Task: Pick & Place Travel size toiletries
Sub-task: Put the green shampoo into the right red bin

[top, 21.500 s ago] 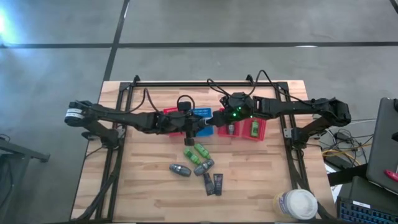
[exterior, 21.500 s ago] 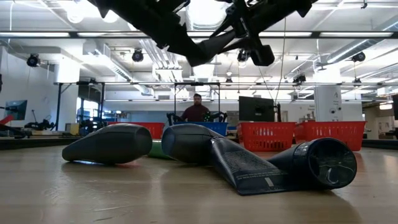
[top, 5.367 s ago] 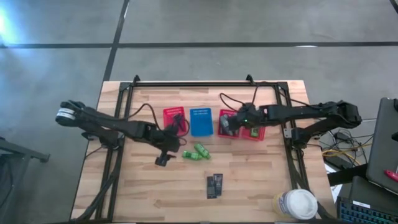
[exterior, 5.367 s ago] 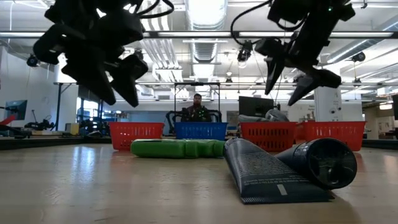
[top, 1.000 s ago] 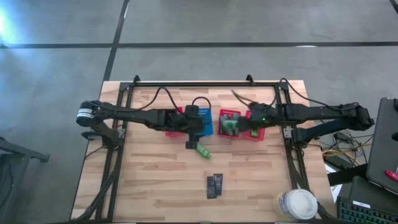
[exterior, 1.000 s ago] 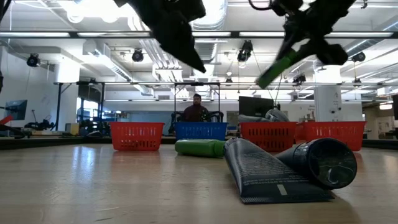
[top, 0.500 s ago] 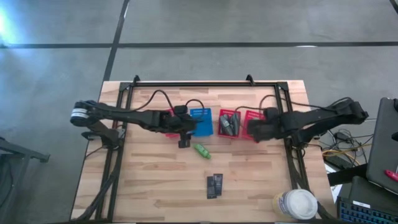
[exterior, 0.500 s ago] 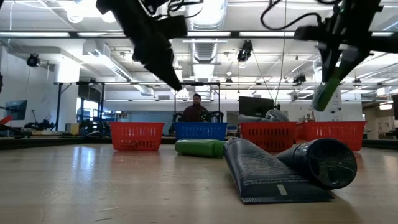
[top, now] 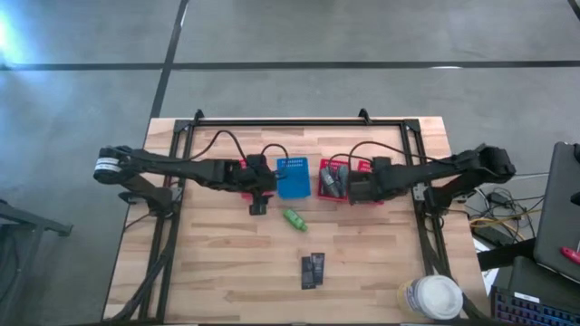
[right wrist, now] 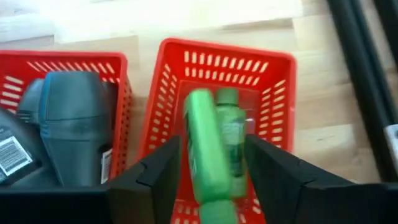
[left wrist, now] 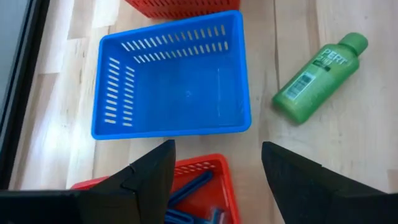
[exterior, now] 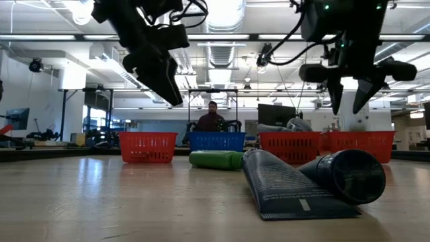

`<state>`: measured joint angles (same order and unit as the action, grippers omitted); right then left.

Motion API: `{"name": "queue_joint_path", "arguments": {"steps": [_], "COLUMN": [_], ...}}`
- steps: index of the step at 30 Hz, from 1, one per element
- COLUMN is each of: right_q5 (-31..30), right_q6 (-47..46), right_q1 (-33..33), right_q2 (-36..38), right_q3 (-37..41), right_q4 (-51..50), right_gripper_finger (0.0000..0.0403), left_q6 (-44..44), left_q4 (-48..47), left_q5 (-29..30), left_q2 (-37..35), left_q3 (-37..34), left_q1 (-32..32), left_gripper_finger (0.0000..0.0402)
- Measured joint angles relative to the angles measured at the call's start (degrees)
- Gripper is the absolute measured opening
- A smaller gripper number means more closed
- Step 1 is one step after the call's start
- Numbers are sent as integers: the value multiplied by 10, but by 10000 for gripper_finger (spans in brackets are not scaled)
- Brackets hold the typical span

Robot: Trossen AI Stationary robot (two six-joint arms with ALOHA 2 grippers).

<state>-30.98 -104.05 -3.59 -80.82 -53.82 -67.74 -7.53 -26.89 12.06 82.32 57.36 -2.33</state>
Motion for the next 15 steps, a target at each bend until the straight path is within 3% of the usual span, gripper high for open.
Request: {"name": "queue_joint_path", "arguments": {"steps": [9, 15], "right_q5": [78, 77], "right_q6": [25, 102], "right_q1": [-8, -33], "right_q2": [-20, 22], "right_q3": [-3, -28], "right_q4": [17, 25], "right_gripper_finger": [246, 276], "left_q6": [-61, -223], "left_q4": [-6, 37], "left_q5": [-101, -207], "left_q2": [-3, 5], "left_q3": [-6, -13], "left_q1": [-44, -47], "left_gripper_finger": [243, 243]}}
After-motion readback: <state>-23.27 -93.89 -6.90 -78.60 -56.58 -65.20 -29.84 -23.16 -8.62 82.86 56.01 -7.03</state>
